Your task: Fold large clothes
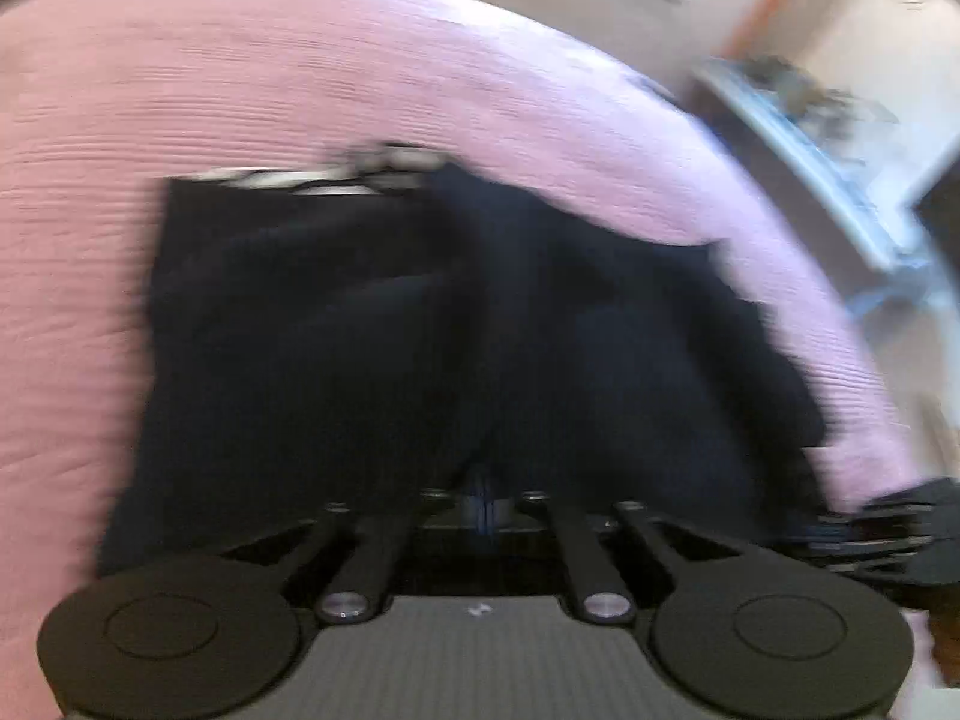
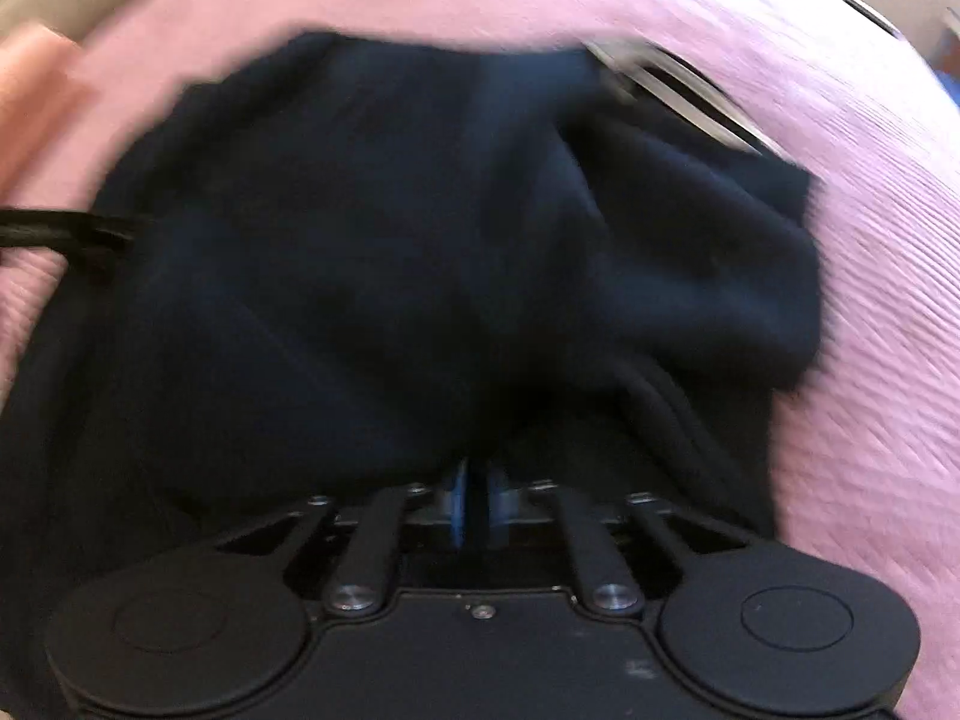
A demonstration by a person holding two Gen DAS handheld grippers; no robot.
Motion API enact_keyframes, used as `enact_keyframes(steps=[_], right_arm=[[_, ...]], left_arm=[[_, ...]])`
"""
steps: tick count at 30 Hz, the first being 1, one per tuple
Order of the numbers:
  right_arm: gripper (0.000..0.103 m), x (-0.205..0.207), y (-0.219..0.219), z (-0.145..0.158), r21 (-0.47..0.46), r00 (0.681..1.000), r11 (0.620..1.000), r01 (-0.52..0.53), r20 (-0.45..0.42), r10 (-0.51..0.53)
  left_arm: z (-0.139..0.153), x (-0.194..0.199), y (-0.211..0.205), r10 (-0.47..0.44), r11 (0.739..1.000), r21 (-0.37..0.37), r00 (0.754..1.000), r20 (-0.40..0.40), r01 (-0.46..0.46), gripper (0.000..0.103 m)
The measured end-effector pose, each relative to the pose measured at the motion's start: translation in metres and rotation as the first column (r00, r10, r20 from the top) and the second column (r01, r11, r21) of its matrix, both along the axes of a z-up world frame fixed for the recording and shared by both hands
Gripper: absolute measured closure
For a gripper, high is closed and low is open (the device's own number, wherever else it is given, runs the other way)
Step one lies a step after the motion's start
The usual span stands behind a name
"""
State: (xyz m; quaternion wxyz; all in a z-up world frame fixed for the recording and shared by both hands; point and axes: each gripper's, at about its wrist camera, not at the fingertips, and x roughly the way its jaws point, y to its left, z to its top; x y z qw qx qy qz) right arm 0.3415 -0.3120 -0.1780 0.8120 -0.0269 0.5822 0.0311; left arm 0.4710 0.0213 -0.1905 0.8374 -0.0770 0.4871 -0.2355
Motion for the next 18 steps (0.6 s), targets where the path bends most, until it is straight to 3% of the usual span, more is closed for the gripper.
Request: enact_keyframes(steps=[3, 6, 10, 13, 16, 18], right_arm=[[0.084, -0.005, -0.012, 0.016, 0.059, 0.998, 0.996, 0.061, 0.01, -0.062], [0.079, -0.005, -0.001, 0.055, 0.157, 0.987, 0.987, 0.027, 0.151, -0.051], [0.076, 0.005, 0.032, 0.074, 0.325, 0.96, 0.942, -0.086, 0.28, -0.009], [0.076, 0.018, 0.065, 0.055, 0.34, 0.962, 0.93, -0.14, 0.268, 0.047], [0.072, 0.016, 0.084, 0.022, 0.281, 0.984, 0.949, -0.144, 0.141, 0.107], [0.075, 0.002, 0.084, 0.005, 0.26, 0.989, 0.954, -0.146, 0.075, 0.131]], left_arm=[[0.005, -0.015, 0.032, 0.048, 0.997, -0.059, 0.996, -0.071, -0.052, 0.096], [0.028, -0.02, 0.031, 0.019, 0.999, -0.035, 1.0, -0.013, -0.02, 0.092], [0.047, -0.033, 0.022, 0.042, 0.985, -0.168, 0.999, 0.018, -0.039, 0.09], [0.044, -0.047, 0.002, 0.045, 0.981, -0.192, 0.999, 0.019, -0.041, 0.089], [0.023, -0.056, -0.014, 0.019, 0.976, -0.217, 0.998, -0.054, -0.031, 0.088], [0.004, -0.064, -0.03, 0.01, 0.993, -0.118, 0.993, -0.119, -0.024, 0.086]])
